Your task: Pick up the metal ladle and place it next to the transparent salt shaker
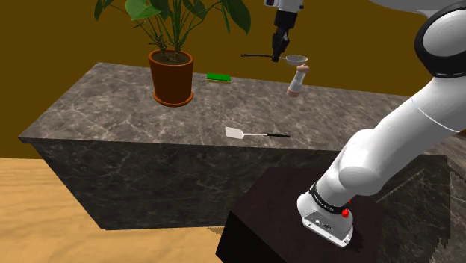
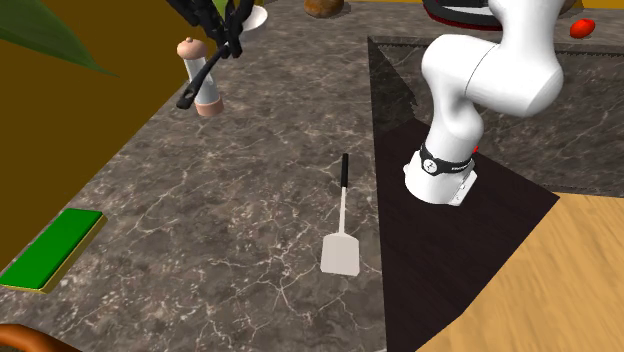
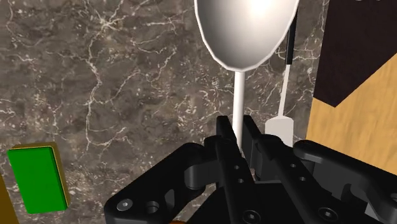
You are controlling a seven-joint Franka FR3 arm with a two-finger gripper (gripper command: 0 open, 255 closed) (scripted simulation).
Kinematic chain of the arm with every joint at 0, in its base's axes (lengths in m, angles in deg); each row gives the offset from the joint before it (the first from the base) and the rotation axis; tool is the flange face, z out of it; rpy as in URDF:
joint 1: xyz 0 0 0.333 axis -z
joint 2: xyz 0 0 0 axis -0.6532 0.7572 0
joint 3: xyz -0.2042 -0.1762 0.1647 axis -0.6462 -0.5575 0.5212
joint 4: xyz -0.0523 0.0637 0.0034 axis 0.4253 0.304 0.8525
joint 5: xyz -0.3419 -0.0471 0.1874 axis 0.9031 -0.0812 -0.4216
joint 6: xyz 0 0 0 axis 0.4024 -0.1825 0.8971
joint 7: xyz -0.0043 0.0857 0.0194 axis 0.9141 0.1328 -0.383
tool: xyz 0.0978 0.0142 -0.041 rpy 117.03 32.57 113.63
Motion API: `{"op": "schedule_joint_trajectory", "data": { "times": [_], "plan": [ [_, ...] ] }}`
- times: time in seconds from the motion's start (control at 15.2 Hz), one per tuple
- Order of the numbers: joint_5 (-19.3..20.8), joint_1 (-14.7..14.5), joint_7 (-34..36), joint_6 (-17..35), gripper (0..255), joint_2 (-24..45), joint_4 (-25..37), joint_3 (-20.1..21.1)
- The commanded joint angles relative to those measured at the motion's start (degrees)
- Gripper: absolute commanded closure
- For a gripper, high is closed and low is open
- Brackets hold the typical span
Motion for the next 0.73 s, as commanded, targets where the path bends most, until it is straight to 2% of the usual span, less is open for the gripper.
{"op": "schedule_joint_trajectory", "data": {
  "times": [0.0, 0.66],
  "plan": [
    [1.0, 0.98, -2.04, -0.65, 255, -1.67, -0.89, -1.11],
    [5.74, 6.39, -14.36, -1.08, 255, -5.91, -3.68, -8.75]
  ]
}}
